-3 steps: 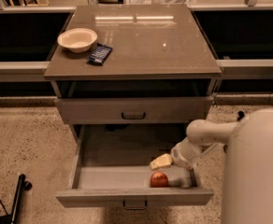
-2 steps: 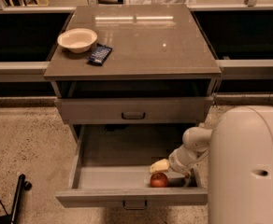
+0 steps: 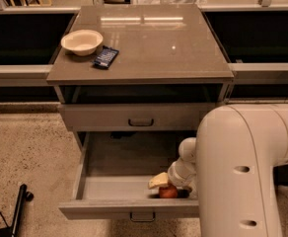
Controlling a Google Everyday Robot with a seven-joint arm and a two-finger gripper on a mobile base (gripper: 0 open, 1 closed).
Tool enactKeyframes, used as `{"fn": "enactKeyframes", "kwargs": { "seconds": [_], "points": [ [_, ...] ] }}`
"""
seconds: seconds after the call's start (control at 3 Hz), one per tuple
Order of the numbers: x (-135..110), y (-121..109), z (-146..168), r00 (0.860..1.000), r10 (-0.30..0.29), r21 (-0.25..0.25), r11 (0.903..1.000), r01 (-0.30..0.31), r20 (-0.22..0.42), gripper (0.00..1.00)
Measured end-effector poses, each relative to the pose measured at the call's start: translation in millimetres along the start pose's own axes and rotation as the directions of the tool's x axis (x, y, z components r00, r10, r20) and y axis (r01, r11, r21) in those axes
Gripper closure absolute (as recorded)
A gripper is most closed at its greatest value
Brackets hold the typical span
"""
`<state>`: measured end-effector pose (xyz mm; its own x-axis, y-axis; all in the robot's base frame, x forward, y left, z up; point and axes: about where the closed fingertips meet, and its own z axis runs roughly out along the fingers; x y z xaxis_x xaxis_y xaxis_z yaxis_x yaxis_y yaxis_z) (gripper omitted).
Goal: Pick apple from middle drawer and place on counter
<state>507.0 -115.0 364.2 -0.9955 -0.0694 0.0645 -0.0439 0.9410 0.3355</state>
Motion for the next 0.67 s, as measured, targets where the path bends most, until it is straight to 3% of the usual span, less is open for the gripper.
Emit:
{"fn": "enactKeyframes", "kwargs": {
  "seconds": [0.67],
  "points": [
    [14.0, 22.4, 7.1, 0.998, -0.011, -0.006, 0.9999, 0.011, -0.059, 0.49]
  ]
}}
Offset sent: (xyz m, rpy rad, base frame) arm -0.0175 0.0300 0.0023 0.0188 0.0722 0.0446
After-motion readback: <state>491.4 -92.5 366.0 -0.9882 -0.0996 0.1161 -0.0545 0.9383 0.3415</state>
